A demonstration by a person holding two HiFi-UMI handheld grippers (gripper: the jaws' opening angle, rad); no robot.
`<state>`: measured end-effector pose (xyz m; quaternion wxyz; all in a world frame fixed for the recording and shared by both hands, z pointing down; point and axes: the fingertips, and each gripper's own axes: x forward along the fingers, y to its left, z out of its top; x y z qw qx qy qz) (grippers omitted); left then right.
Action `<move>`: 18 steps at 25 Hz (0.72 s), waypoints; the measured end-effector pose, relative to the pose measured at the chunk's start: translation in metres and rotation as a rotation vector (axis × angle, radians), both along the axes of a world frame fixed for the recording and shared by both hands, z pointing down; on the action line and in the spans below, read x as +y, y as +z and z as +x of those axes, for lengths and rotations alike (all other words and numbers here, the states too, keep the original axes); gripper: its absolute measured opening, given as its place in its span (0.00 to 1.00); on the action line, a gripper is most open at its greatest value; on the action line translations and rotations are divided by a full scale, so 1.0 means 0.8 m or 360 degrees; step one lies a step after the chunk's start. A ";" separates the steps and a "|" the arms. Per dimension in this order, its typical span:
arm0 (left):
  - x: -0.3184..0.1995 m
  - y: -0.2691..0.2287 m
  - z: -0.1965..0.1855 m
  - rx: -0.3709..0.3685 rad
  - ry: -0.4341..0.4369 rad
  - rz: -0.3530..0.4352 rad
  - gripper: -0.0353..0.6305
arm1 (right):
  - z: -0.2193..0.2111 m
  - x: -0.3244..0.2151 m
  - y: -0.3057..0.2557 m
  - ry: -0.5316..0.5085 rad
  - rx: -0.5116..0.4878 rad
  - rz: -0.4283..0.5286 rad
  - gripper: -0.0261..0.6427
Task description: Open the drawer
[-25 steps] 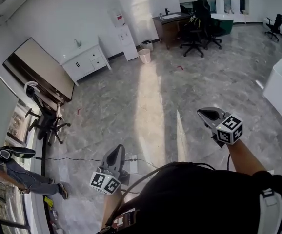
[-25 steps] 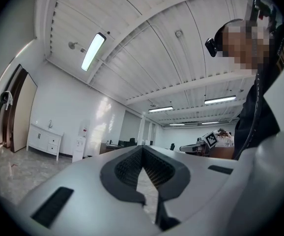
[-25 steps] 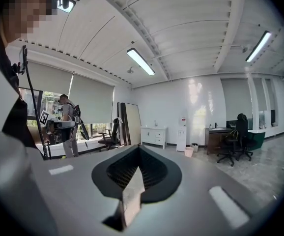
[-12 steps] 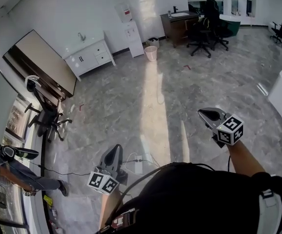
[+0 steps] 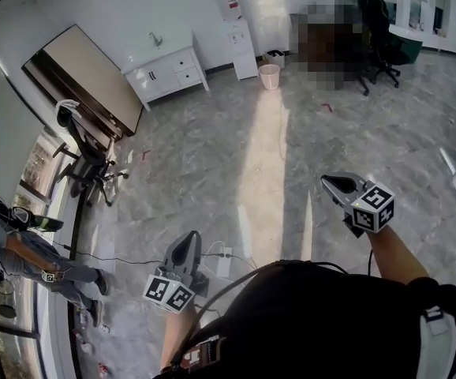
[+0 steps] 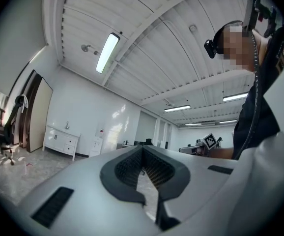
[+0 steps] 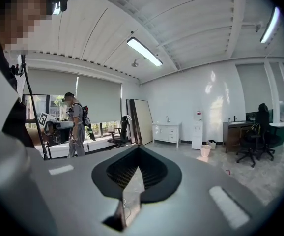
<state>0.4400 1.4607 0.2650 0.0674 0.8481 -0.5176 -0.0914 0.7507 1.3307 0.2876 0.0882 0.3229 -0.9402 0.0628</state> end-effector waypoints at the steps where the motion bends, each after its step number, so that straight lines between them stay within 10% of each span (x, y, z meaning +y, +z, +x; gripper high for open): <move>1: -0.011 0.000 0.015 0.0004 -0.0020 0.0000 0.04 | 0.010 -0.016 0.000 -0.0027 -0.0002 0.0001 0.04; 18: -0.154 0.020 0.152 0.0050 -0.0139 -0.0077 0.04 | 0.124 -0.195 0.027 -0.0170 0.0022 -0.0080 0.04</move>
